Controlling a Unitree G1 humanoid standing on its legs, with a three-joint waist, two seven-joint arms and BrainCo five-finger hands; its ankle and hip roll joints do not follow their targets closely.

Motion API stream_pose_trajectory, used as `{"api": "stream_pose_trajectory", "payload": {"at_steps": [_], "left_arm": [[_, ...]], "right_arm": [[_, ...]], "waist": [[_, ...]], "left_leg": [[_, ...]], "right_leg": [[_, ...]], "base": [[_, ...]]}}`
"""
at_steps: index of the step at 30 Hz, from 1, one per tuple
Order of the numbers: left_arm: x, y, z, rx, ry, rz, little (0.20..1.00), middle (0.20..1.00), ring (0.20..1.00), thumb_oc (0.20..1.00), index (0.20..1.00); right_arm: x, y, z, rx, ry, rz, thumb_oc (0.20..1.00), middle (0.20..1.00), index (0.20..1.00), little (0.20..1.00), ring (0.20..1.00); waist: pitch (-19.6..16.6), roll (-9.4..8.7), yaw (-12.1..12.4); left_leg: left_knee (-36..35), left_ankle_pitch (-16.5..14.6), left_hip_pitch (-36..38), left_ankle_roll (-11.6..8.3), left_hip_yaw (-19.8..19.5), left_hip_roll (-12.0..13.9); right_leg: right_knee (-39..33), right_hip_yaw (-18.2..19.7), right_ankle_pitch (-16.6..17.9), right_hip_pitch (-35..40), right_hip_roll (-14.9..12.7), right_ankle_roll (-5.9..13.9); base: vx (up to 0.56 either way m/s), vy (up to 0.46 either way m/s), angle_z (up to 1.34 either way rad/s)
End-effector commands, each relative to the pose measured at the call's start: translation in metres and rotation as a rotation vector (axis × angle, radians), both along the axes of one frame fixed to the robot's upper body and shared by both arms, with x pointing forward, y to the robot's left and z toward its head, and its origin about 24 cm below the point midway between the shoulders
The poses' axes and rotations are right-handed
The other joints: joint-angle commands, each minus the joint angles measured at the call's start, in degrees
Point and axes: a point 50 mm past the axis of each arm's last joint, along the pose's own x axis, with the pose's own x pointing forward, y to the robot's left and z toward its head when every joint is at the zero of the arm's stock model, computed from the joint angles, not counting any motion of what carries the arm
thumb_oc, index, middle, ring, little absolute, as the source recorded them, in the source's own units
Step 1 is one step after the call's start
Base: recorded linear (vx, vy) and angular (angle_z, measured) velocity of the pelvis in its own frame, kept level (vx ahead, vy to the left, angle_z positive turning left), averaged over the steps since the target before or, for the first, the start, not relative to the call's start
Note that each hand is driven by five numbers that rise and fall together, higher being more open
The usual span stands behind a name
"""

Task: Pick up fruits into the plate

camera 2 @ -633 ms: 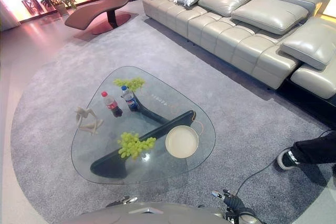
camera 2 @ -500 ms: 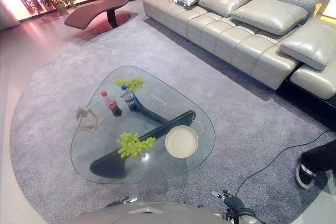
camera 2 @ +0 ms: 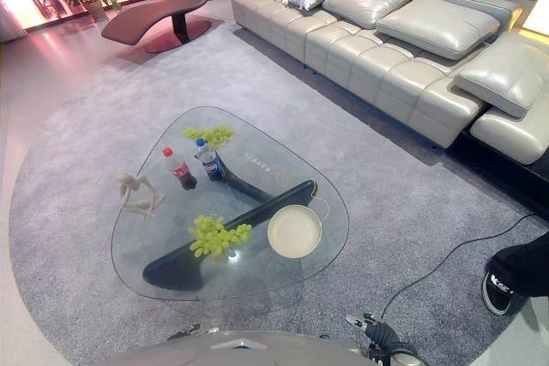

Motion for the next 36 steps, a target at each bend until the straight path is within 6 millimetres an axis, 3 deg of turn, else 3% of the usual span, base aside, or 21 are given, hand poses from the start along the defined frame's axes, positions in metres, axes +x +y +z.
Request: {"api": "stream_pose_trajectory", "payload": {"at_steps": [1,6,7,8,9,11,12,18,22,23,25,30,36], "left_arm": [[0.035,0.003,0.005,0.086,-0.041,-0.093,1.0,1.0,1.0,1.0,1.0],[0.055,0.004,0.011,0.181,-0.101,-0.187,1.0,1.0,1.0,1.0,1.0],[0.072,0.005,0.017,0.229,-0.164,-0.217,1.0,1.0,1.0,1.0,1.0],[0.074,0.005,0.018,0.233,-0.172,-0.22,1.0,1.0,1.0,1.0,1.0],[0.093,0.004,0.026,0.286,-0.25,-0.252,1.0,1.0,1.0,1.0,1.0],[0.103,0.005,0.03,0.317,-0.292,-0.264,1.0,1.0,1.0,1.0,1.0],[0.128,0.006,0.044,0.406,-0.387,-0.305,1.0,1.0,1.0,1.0,1.0],[0.186,0.027,0.091,0.643,-0.595,-0.37,1.0,1.0,1.0,1.0,1.0],[0.226,0.062,0.146,0.851,-0.754,-0.384,1.0,1.0,1.0,1.0,1.0],[0.227,0.063,0.148,0.856,-0.758,-0.382,1.0,1.0,1.0,1.0,1.0],[0.248,0.08,0.184,0.977,-0.823,-0.379,1.0,1.0,1.0,1.0,1.0],[0.269,0.1,0.233,1.198,-0.853,-0.422,1.0,1.0,1.0,1.0,1.0],[0.282,0.106,0.263,1.399,-0.83,-0.456,1.0,1.0,1.0,1.0,1.0]], "right_arm": [[0.033,0.007,0.005,0.012,-0.091,0.002,1.0,1.0,1.0,1.0,1.0],[0.045,0.005,0.009,0.003,-0.125,0.033,1.0,1.0,1.0,1.0,1.0],[0.055,0.002,0.013,0.0,-0.157,0.042,1.0,1.0,1.0,1.0,1.0],[0.057,0.002,0.013,-0.001,-0.162,0.043,1.0,1.0,1.0,1.0,1.0],[0.069,-0.001,0.018,-0.005,-0.199,0.048,1.0,1.0,1.0,1.0,1.0],[0.076,-0.004,0.022,-0.007,-0.222,0.05,1.0,1.0,1.0,1.0,1.0],[0.092,-0.009,0.03,-0.008,-0.273,0.052,1.0,1.0,1.0,1.0,1.0],[0.128,-0.02,0.054,-0.011,-0.419,0.061,1.0,1.0,1.0,1.0,1.0],[0.156,-0.022,0.075,-0.011,-0.534,0.069,1.0,1.0,1.0,1.0,1.0],[0.157,-0.022,0.076,-0.01,-0.538,0.07,1.0,1.0,1.0,1.0,1.0],[0.169,-0.021,0.086,-0.01,-0.596,0.078,1.0,1.0,1.0,1.0,1.0],[0.18,-0.023,0.099,0.008,-0.679,0.041,1.0,1.0,1.0,1.0,1.0],[0.188,-0.022,0.108,0.036,-0.732,-0.006,1.0,1.0,1.0,1.0,1.0]], "waist": [[4.65,-0.56,0.75],[6.43,-0.18,0.18],[7.89,0.13,-0.19],[8.08,0.17,-0.23],[9.85,0.46,-0.6],[10.87,0.58,-0.75],[13.09,1.0,-1.07],[18.74,2.02,-1.96],[23.13,2.16,-2.79],[23.26,2.13,-2.79],[25.33,1.84,-2.96],[25.33,1.38,-2.99],[25.33,1.19,-3.36]], "left_leg": [[0.69,-8.02,1.02,3.29,1.63,-2.97],[1.32,-7.69,-0.87,3.36,1.52,-2.94],[1.86,-7.26,-2.62,3.43,1.51,-2.84],[1.97,-7.23,-2.89,3.43,1.49,-2.84],[2.73,-6.83,-4.73,3.43,1.29,-2.85],[3.18,-6.57,-5.9,3.39,1.15,-2.88],[4.31,-5.92,-8.43,3.26,0.88,-2.94],[7.35,-4.76,-14.77,2.93,-0.22,-3.51],[10.33,-3.91,-21.16,2.91,-0.38,-3.81],[10.44,-3.9,-21.42,2.91,-0.37,-3.82],[11.16,-3.19,-24.56,2.98,-0.39,-3.79],[13.6,-1.94,-32.25,2.67,-0.75,-3.87],[17.03,-2.07,-38.96,2.55,-0.81,-4.22]], "right_leg": [[4.16,2.42,-1.9,-2.41,-1.78,3.33],[5.11,3.16,-1.87,-4.88,-1.57,3.2],[6.13,3.56,-1.87,-7.07,-1.39,2.91],[6.28,3.6,-1.87,-7.39,-1.37,2.88],[7.31,3.89,-1.79,-9.53,-1.18,2.63],[7.76,4.02,-1.68,-10.72,-1.05,2.5],[8.8,4.23,-1.43,-13.2,-0.83,2.23],[11.03,4.88,-0.94,-19.25,-0.44,1.91],[14.7,5.83,-0.63,-26.52,0.41,1.68],[14.87,5.89,-0.64,-26.82,0.45,1.68],[16.78,6.26,-0.63,-30.44,1.22,1.67],[20.85,6.23,-0.94,-38.38,2.32,1.43],[24.5,6.11,-1.28,-45.08,2.65,1.48]], "base": [[0.05,0.03,-0.02],[0.03,0.029,-0.07],[-0.05,0.045,-0.15],[-0.12,0.074,-0.2],[-0.1,0.051,-0.13],[-0.11,0.052,-0.08],[-0.09,0.053,-0.05],[-0.07,0.073,-0.11],[-0.09,0.067,-0.17],[-0.08,0.029,-0.24],[-0.09,0.012,-0.16],[-0.06,0.005,-0.1],[-0.03,0.001,-0.01]]}}
